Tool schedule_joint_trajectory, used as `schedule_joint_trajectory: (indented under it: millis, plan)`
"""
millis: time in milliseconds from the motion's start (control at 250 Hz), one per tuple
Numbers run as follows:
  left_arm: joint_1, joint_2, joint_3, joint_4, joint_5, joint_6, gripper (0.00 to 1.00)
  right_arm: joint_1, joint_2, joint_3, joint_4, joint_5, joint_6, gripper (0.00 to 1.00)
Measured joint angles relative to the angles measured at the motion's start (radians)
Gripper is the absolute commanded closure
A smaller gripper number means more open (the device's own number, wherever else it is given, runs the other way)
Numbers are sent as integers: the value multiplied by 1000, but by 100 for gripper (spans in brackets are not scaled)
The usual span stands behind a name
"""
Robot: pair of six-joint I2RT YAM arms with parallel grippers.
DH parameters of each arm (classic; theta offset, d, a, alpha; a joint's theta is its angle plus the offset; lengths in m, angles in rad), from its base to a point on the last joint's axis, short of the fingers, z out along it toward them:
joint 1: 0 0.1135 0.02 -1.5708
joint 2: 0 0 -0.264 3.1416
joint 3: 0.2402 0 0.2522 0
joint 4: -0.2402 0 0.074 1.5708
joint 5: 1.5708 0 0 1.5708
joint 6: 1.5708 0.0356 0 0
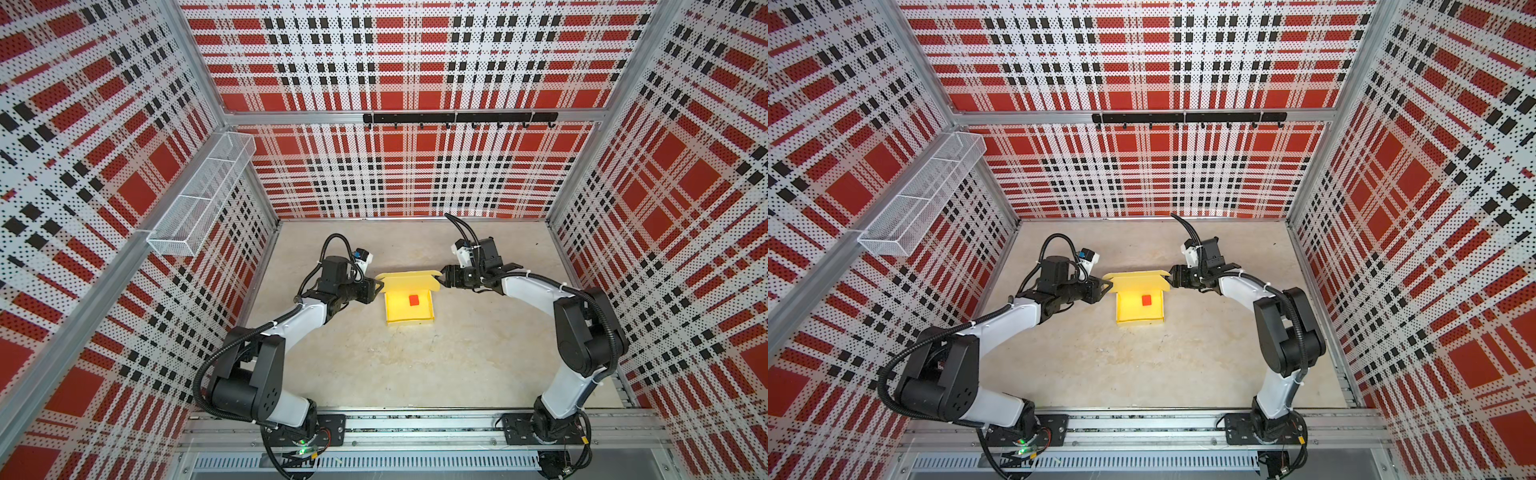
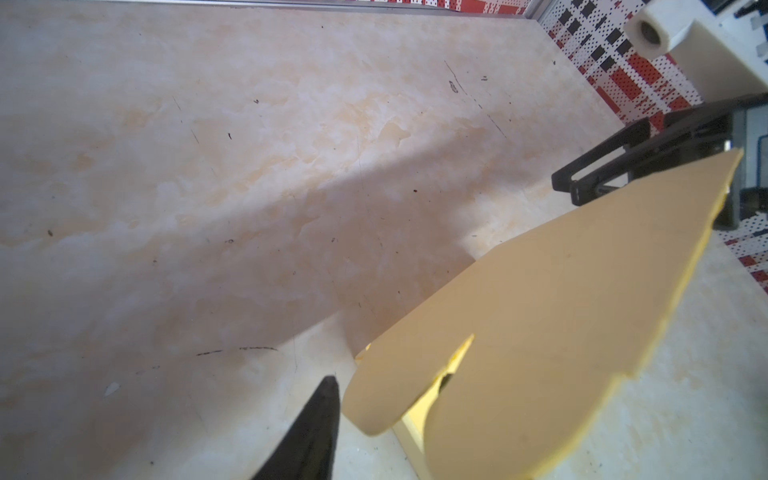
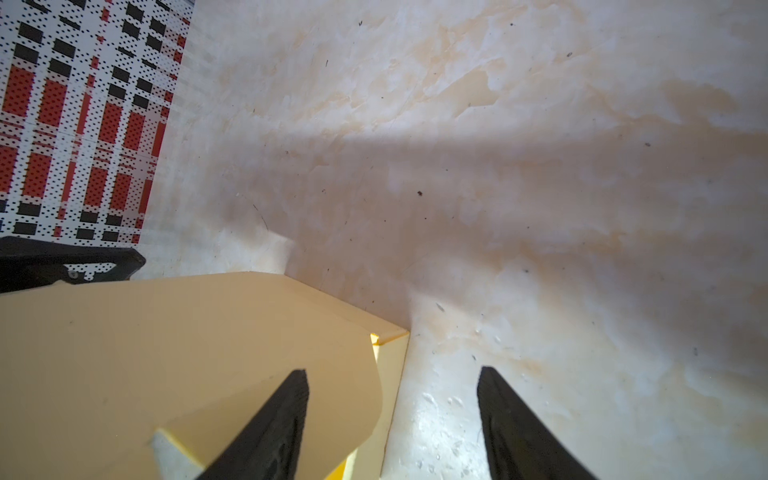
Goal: Fold the paper box
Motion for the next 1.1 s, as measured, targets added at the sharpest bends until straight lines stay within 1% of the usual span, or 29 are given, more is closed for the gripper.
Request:
schedule_joint_trajectory:
  millis: [232, 336, 508, 684, 936, 1100]
  plan:
    - [-1, 7, -4, 9, 0, -14, 69, 14, -6, -30, 24, 0, 7, 34]
    - [-7, 19, -4, 19, -1, -18, 71, 14, -23, -62, 25, 5, 10, 34]
    - [-21, 34, -4, 20, -2, -33, 77, 14, -52, -96, 40, 7, 21, 34]
    - [-39, 41, -4, 23, -2, -33, 77, 14, -85, -141, 53, 15, 34, 34]
    - [-40, 47, -3, 31, -1, -39, 79, 14, -111, -197, 89, 19, 60, 35]
    - [-73, 52, -3, 36, -3, -40, 82, 14, -148, -247, 97, 34, 71, 35]
